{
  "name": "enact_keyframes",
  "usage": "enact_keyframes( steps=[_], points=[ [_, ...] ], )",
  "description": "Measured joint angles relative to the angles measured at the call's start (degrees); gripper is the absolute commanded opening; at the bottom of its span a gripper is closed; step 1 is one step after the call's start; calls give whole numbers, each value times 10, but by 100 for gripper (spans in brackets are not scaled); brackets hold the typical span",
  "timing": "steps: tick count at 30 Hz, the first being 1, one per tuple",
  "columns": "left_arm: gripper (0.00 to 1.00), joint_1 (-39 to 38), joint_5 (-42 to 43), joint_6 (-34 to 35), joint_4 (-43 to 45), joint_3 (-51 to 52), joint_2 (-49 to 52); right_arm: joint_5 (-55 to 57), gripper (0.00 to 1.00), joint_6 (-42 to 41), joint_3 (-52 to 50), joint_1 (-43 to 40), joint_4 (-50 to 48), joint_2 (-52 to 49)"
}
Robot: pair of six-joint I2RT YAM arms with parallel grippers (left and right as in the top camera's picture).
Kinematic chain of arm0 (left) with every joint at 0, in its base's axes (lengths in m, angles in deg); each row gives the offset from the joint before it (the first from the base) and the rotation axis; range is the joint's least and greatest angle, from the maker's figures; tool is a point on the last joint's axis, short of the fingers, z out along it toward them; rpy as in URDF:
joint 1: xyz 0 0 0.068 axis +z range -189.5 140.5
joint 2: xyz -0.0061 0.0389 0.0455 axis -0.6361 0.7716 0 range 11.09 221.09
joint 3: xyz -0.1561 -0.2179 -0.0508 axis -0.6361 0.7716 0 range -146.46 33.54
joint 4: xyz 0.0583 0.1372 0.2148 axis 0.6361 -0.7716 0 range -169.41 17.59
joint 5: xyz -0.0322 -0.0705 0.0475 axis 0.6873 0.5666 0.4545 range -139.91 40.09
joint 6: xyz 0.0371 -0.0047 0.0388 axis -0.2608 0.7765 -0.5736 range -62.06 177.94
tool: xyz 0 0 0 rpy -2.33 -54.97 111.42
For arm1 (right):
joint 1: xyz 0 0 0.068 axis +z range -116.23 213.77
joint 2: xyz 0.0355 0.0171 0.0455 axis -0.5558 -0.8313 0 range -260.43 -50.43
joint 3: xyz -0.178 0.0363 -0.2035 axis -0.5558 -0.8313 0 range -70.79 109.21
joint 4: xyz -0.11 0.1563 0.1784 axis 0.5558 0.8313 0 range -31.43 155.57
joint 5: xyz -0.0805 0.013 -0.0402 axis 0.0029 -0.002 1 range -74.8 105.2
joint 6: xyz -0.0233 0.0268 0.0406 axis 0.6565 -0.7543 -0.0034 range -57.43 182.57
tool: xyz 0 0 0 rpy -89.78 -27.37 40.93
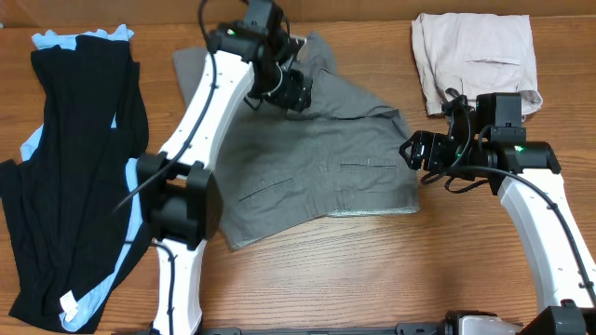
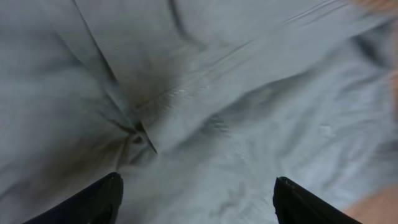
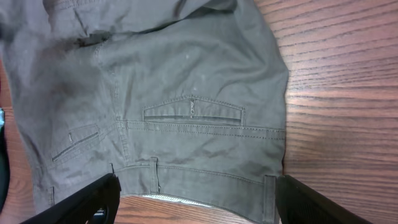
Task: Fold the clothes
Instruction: 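Pull the grey shorts toward the table center with the left gripper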
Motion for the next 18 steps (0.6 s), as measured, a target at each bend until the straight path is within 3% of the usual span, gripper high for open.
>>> enact_keyframes(
  steps=[10, 11, 16, 18],
  points=[
    [60, 0, -8, 14, 60, 12, 58, 0, 83, 0, 0, 0, 0, 0],
    [56, -2, -8, 16, 64, 12, 58, 0, 83, 0, 0, 0, -1, 0],
    [6, -11, -9, 26, 82, 12, 66, 0, 83, 0, 0, 0, -4, 0],
    [4, -15, -9, 31, 96, 12, 70, 0, 83, 0, 0, 0, -4, 0]
  ],
)
